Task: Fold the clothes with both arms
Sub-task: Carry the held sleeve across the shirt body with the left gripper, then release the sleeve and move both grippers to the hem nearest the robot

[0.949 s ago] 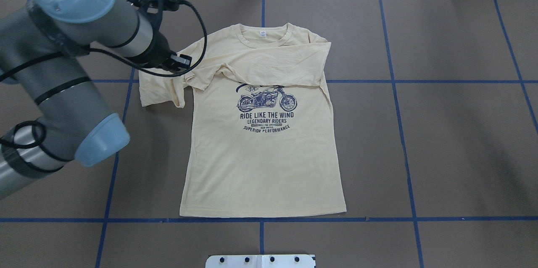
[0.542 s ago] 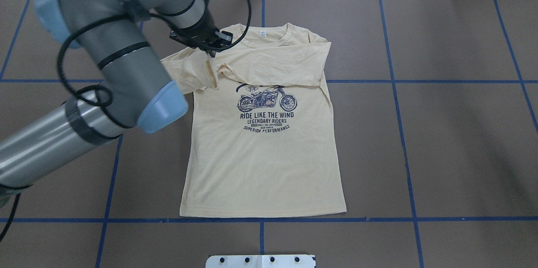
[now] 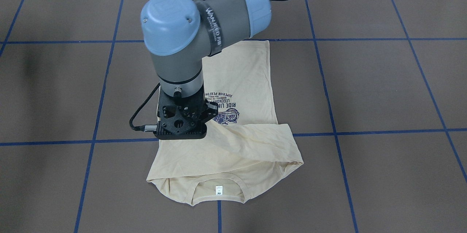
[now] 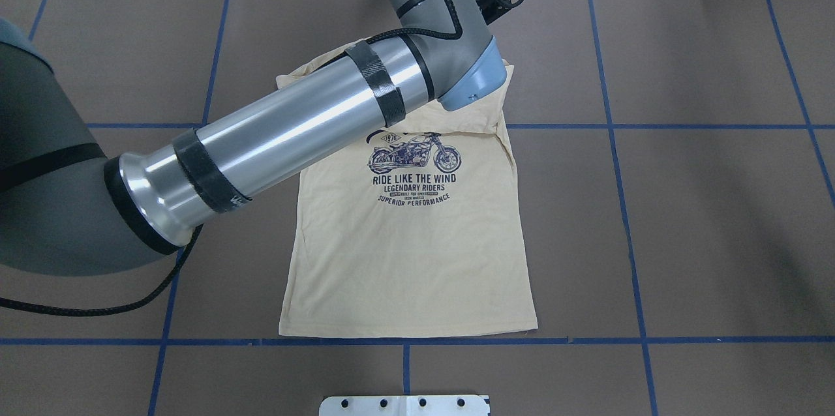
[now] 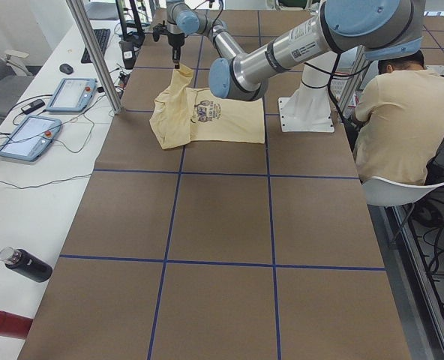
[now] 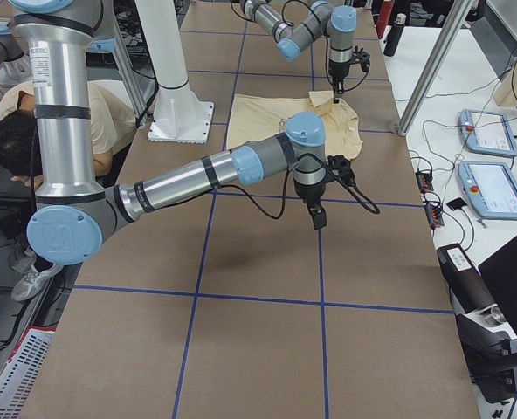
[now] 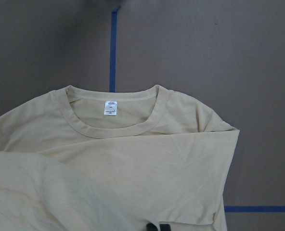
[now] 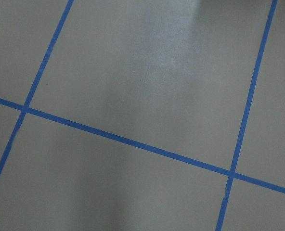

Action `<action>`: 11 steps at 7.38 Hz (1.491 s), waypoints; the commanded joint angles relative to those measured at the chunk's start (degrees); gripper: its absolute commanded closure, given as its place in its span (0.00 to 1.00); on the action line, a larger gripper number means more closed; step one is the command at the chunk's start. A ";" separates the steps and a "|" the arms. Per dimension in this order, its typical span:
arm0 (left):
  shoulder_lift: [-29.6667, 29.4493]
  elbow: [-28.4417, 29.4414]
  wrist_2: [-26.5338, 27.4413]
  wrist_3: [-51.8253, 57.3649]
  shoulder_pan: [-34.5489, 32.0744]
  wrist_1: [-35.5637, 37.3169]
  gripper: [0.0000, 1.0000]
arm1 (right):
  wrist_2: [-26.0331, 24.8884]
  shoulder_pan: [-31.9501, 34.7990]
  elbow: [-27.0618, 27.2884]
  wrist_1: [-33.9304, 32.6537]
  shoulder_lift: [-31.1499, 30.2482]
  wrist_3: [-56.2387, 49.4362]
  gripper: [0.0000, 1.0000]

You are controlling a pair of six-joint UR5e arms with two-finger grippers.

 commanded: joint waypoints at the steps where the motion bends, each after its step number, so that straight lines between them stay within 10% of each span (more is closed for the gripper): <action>1: -2.07 4.40 1.08 -11.04 2.18 -5.24 0.79 | 0.11 0.00 0.17 0.00 -0.13 0.01 0.01; 2: -2.95 7.45 3.09 -14.57 3.66 -8.39 0.02 | 0.11 0.00 0.17 0.00 -0.13 0.01 0.01; 6: -1.49 0.76 4.43 -7.98 5.35 -9.13 0.00 | 0.38 -1.57 1.66 0.44 0.91 5.24 0.01; 11: 34.99 -47.66 4.16 5.93 5.17 0.10 0.00 | -12.06 -26.31 12.18 10.46 2.24 45.90 0.01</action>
